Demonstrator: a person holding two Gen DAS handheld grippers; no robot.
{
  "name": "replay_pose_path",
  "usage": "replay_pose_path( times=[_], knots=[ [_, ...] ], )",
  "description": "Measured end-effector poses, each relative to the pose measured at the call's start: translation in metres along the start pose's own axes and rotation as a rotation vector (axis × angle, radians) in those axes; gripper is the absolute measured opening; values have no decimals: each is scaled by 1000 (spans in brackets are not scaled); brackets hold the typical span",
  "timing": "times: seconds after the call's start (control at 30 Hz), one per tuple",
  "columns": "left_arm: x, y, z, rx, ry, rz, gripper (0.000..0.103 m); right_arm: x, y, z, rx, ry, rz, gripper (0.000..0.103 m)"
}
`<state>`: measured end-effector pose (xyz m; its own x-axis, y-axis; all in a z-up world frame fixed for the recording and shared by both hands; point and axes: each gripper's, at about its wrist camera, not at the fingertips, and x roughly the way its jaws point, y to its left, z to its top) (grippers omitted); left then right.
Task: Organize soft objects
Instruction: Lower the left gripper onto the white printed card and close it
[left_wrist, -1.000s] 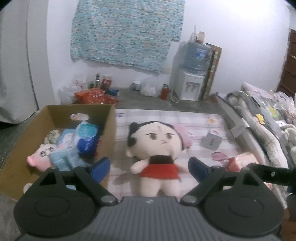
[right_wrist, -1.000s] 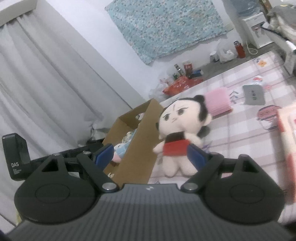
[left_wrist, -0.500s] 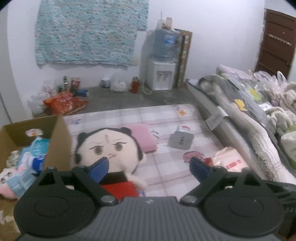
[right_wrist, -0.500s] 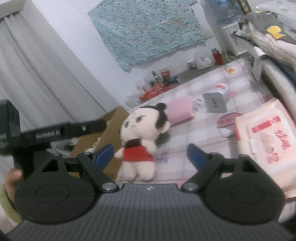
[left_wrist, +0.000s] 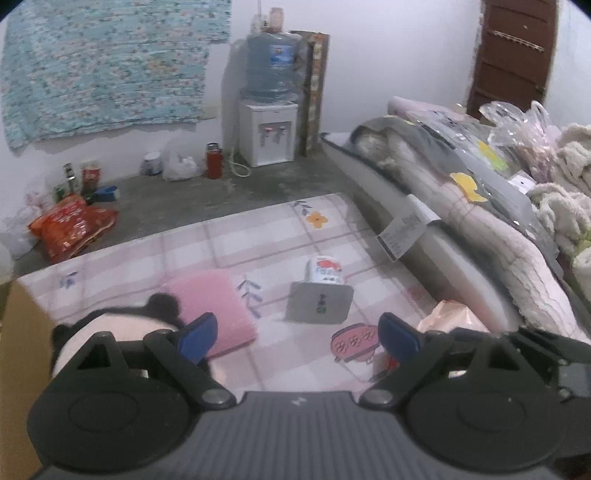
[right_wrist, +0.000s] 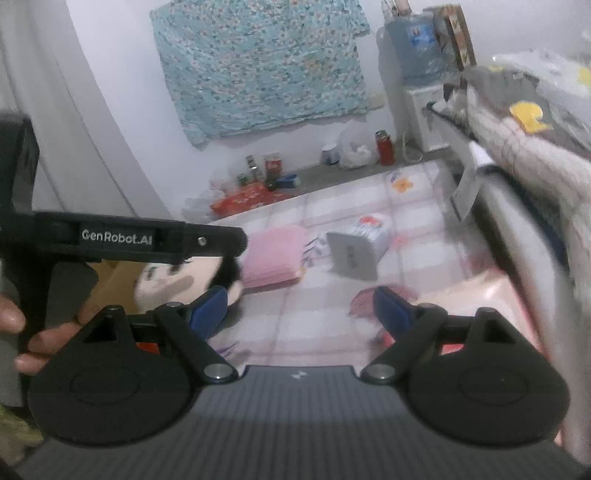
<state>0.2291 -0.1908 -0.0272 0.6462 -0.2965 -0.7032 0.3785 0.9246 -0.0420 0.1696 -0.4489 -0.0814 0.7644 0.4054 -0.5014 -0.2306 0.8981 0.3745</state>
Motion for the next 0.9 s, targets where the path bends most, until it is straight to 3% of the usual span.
replay_pose_path(
  times=[0.2, 0.47, 0.53, 0.63, 0.67, 0.9],
  knots=[
    [52, -13, 10, 36, 5, -73, 95, 32, -1, -7, -80, -27, -68, 85],
    [122, -28, 9, 116, 61, -37, 93, 44, -10, -25, -136, -37, -93, 85],
    [134, -28, 7, 118, 82, -33, 89, 46, -13, -26, -132, -35, -95, 85],
    [146, -27, 4, 106, 103, -38, 76, 43, -16, -25, -119, -48, -95, 85],
    [149, -26, 3, 104, 111, -42, 66, 43, -18, -25, -113, -48, -94, 85],
    [149, -25, 3, 64, 119, -28, 63, 42, -22, -25, -93, -52, -89, 85]
  ],
)
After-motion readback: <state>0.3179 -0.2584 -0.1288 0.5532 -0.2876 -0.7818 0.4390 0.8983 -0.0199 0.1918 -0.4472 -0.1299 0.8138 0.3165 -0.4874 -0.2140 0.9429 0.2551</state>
